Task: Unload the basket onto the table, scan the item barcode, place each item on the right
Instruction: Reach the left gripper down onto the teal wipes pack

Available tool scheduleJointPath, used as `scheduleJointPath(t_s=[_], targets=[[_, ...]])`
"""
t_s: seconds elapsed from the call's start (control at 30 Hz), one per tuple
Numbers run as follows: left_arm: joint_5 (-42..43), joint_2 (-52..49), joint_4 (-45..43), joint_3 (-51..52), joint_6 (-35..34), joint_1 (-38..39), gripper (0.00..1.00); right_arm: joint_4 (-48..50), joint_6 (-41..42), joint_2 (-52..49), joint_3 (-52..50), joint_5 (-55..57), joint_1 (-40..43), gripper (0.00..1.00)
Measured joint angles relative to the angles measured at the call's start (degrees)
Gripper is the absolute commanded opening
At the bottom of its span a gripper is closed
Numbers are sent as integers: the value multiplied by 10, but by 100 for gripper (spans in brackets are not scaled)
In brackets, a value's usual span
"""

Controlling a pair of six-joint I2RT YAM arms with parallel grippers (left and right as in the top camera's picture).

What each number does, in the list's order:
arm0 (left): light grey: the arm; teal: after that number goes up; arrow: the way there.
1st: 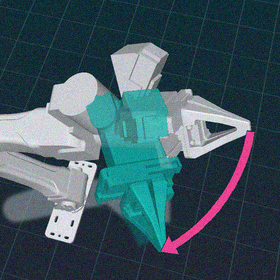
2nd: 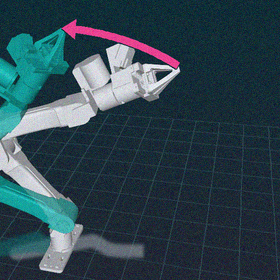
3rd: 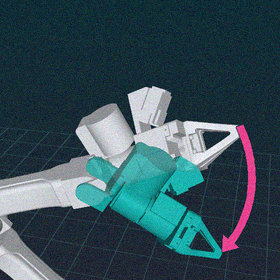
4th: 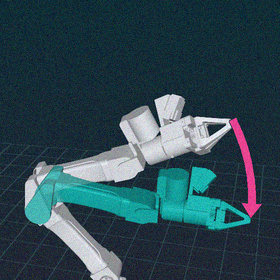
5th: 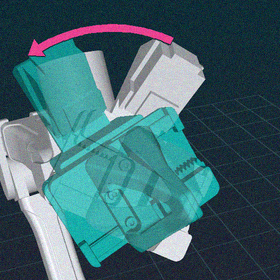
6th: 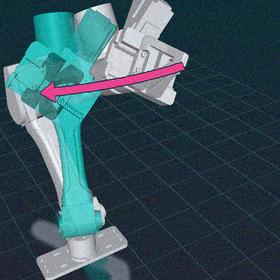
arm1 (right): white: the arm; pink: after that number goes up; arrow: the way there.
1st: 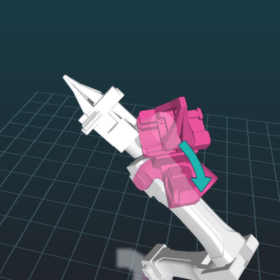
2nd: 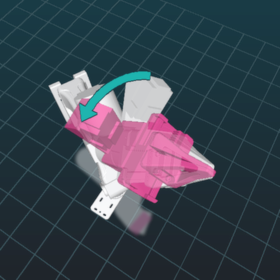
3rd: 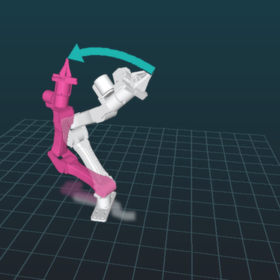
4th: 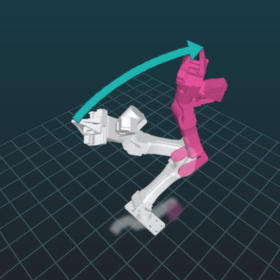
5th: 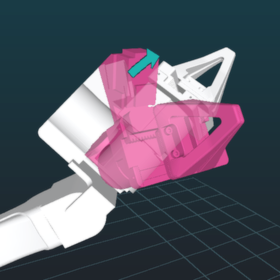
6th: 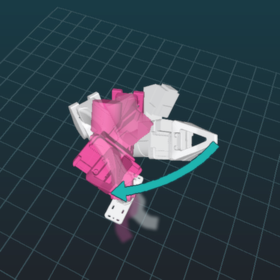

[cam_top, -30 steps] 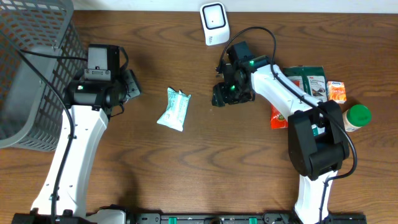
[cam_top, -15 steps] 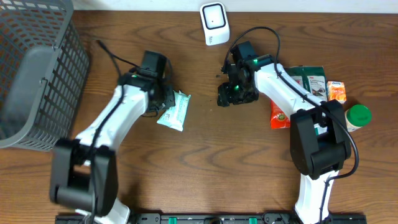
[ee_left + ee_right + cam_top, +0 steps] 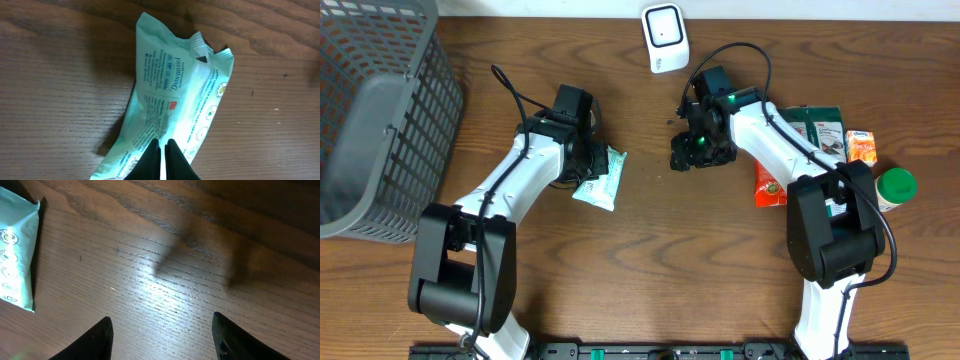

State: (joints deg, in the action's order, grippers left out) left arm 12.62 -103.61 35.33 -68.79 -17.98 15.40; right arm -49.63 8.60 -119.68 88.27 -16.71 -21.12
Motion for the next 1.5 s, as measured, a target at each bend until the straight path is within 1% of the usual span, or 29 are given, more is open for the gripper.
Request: scheduleJointPath(t_s=[0.3, 0.53, 0.73, 0.9, 1.03, 1.17, 1.23, 1.33, 1.5], targets=[[8, -3, -7, 0, 0, 0, 8, 0, 0, 0, 0, 0, 0, 59], [6, -41, -23, 0, 0, 0, 8, 0, 0, 0, 0, 0, 0, 59], [5, -47, -24, 0, 0, 0, 8, 0, 0, 0, 0, 0, 0, 59], [0, -46, 3, -13, 3, 0, 11, 0, 0, 0, 0, 1, 0, 59], [-26, -20, 6, -16, 7, 0, 16, 0, 0, 0, 0, 3, 0, 60], [-74, 26, 4, -24, 11, 0, 16, 0, 0, 0, 0, 3, 0, 63], [-102, 35, -2, -27, 12, 0, 17, 0, 0, 0, 0, 4, 0, 65], [-130, 25, -19, -25, 12, 0, 17, 0, 0, 0, 0, 5, -1, 67], [-148, -26, -28, -10, 12, 0, 17, 0, 0, 0, 0, 7, -6, 69]])
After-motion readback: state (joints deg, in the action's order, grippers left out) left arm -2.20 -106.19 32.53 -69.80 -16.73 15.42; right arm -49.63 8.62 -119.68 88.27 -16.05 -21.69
